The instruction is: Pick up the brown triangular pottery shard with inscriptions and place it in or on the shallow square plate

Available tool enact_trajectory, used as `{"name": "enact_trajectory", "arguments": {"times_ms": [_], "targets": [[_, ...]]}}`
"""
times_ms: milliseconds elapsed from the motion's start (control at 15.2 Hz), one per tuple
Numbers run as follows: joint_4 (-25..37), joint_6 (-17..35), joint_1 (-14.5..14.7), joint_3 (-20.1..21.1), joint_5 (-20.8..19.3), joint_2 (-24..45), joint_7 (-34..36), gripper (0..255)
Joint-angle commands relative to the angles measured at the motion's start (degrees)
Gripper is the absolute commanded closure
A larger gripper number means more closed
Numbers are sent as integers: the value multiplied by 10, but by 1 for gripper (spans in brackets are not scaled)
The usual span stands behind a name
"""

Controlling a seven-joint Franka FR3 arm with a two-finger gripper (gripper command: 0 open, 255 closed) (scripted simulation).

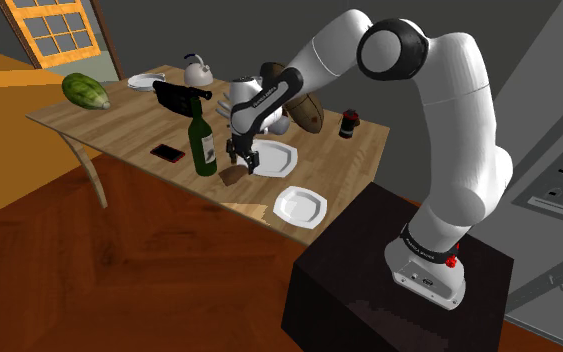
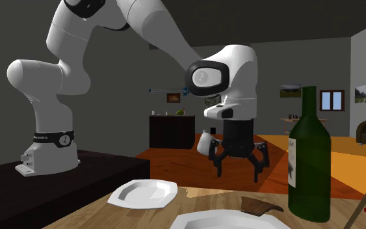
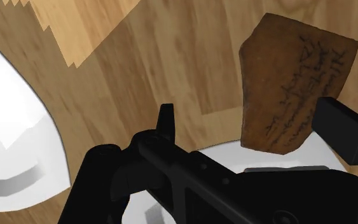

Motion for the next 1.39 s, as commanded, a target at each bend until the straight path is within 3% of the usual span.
{"name": "enact_trajectory", "arguments": {"times_ms": [0,726,792,1320], "targets": [[1,11,3,-2,-2,11,3,0],[3,23,6,-5,-5,26,5,0],[3,23,6,-5,-5,26,5,255],[3,23,6,-5,-5,26,5,255]]}}
